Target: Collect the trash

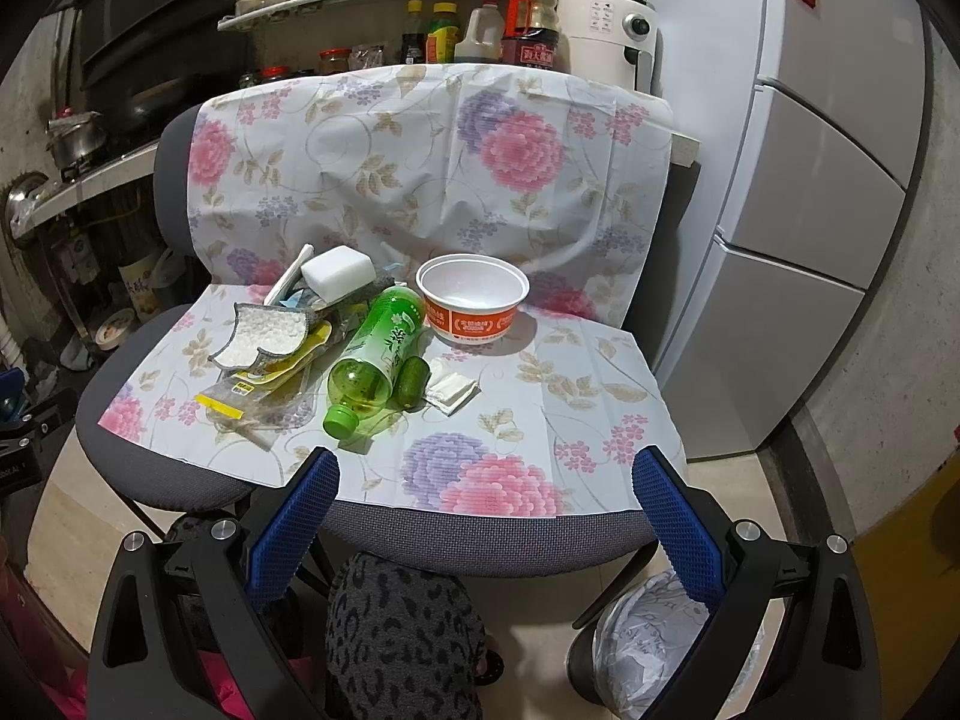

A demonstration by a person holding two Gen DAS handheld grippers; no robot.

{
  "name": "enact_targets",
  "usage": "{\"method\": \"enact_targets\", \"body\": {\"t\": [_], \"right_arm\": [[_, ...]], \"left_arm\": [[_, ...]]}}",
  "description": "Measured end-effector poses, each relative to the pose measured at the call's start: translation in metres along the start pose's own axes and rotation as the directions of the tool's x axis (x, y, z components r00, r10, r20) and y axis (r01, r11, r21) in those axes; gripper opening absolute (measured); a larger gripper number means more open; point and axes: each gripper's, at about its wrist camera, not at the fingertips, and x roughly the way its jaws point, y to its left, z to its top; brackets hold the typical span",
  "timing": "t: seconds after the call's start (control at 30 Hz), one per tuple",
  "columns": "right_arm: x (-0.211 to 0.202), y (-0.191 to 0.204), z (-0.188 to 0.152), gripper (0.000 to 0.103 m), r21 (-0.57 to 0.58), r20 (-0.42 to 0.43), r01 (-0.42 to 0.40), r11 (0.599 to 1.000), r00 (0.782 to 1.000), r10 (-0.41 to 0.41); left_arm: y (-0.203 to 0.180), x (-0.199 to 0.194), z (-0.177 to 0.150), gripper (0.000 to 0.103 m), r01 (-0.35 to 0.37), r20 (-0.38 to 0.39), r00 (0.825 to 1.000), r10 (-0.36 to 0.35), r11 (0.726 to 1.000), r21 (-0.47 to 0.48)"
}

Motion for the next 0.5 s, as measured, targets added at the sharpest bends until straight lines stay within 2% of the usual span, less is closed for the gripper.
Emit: {"method": "enact_targets", "body": {"t": [0.5], "right_arm": [[-0.0003, -0.0011, 0.0001, 0.097, -0.001, -0.001, 0.001, 1.0, 1.0, -0.001]], "left_arm": [[0.0016, 0.0019, 0.002, 0.097, 0.002, -0.002, 1.0, -0.002, 1.0, -0.001]]}}
